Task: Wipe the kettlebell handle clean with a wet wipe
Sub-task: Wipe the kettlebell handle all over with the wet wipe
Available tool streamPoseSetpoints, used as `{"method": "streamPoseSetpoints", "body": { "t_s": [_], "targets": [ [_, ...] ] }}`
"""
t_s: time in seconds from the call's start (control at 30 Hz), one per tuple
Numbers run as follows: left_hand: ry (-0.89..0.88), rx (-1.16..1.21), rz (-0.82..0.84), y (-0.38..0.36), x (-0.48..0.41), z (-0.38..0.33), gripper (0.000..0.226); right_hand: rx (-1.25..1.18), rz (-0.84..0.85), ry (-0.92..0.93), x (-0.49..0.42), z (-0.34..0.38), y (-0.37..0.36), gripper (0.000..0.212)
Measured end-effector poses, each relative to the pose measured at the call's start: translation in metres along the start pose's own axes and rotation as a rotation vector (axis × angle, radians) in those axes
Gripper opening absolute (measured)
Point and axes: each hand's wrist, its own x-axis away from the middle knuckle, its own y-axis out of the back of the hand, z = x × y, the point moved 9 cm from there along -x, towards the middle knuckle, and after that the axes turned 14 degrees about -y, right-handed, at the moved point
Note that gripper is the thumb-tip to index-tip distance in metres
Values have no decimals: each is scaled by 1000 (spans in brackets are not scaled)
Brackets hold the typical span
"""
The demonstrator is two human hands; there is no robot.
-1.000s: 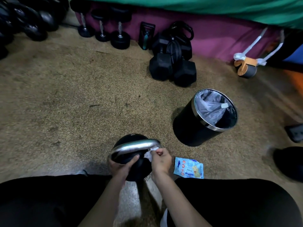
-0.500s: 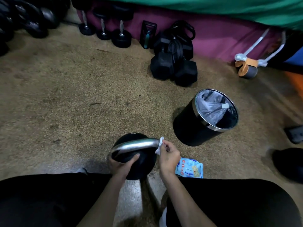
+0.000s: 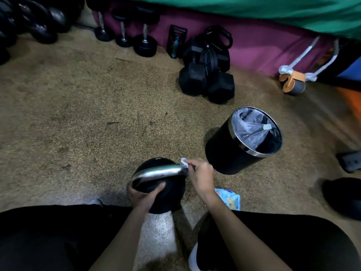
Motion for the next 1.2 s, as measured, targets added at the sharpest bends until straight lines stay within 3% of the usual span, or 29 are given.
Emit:
{"method": "streamPoseSetpoints", "body": {
  "t_s": [0.2, 0.3, 0.43, 0.57, 0.73, 0.93, 1.07, 1.2],
  "targets": [
    [-38, 22, -3, -2, -6, 4, 170, 144, 151, -75, -23, -14, -11, 26],
    [-43, 15, -18, -1, -13, 16, 186, 260, 269, 38, -29, 0, -22, 30],
    [-42, 47, 12, -2, -6, 3, 178, 326, 468, 146, -29, 9, -18, 24],
    [6, 58, 37, -6, 1, -1, 136, 443, 576, 67, -45, 5, -29, 16],
    [-36, 6, 3, -5, -5, 2, 125, 404, 713, 73, -51, 25, -50, 17],
    [-36, -18, -6, -3, -4, 2, 132, 593, 832, 102, -62, 20, -53, 20],
    [-42, 42, 28, -6, -3, 1, 163, 721, 841, 44, -61, 14, -72, 24],
    [-60, 18, 50, -7, -9, 7, 167, 705, 897, 10, -58, 19, -75, 25]
  ]
}}
